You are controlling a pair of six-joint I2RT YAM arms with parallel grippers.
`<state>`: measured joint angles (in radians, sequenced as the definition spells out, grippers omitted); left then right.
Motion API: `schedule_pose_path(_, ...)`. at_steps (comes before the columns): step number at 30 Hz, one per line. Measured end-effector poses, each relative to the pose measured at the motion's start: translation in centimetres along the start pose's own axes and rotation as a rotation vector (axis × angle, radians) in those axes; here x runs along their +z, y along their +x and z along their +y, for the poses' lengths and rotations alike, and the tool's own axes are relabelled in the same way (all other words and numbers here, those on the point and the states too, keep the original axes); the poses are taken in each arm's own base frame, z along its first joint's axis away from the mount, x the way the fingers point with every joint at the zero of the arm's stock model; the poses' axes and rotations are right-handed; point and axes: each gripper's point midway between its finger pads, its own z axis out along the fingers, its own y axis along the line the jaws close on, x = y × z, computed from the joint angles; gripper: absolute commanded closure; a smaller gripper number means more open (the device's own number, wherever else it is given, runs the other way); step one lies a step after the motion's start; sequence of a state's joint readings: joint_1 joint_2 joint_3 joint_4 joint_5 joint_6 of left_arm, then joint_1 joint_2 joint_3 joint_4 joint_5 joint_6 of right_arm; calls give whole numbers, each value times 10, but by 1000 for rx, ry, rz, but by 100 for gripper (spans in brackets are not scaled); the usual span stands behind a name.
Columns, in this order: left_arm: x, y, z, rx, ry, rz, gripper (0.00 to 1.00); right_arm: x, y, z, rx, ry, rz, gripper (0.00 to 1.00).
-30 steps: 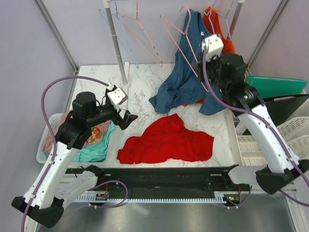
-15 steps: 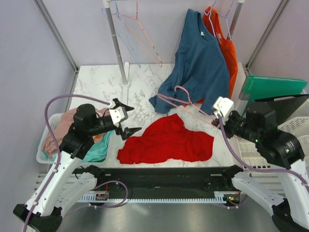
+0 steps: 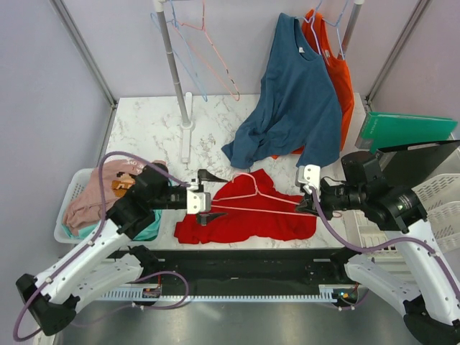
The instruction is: Place the t-shirt on the hanger
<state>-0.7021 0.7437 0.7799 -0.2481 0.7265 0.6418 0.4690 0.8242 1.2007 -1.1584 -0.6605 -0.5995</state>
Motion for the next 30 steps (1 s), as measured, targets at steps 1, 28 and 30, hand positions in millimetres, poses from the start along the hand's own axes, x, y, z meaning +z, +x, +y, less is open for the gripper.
schedule_pose_path(1,5,6,-2,-17,20,16,16,0,0,1,-11,-6,-3,100)
schedule_pose_path(28,34,59,-19,-455,123,277,98,57,-33,-39,-156,-34,-33,46)
schedule_pose_path(30,36,62,-21,-489,129,295,98,68,-32,-37,-160,-50,-10,56)
